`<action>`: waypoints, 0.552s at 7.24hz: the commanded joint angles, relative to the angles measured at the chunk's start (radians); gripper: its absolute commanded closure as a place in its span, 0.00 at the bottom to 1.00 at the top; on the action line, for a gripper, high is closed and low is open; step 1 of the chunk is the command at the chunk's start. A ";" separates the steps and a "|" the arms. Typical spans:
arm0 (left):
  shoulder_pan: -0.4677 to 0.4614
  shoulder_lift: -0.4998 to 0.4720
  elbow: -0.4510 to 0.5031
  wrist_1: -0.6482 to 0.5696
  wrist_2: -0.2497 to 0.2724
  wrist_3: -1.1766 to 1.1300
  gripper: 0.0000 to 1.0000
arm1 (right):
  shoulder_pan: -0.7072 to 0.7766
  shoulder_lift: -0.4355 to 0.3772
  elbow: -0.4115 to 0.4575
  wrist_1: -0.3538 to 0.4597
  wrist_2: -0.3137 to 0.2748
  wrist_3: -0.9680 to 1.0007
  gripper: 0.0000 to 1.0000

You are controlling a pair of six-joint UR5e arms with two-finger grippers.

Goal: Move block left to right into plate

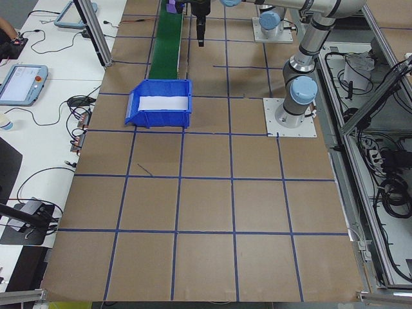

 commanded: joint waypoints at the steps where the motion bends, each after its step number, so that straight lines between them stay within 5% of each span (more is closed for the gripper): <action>1: -0.003 -0.006 0.000 0.000 -0.001 0.002 0.00 | -0.001 0.033 0.008 -0.021 -0.076 -0.035 0.03; 2: -0.003 -0.006 -0.001 0.000 -0.001 0.005 0.00 | -0.001 0.032 0.007 -0.035 -0.146 -0.052 0.21; 4: -0.003 -0.004 -0.012 0.000 -0.001 0.006 0.00 | -0.002 -0.020 0.010 -0.029 -0.162 -0.119 0.59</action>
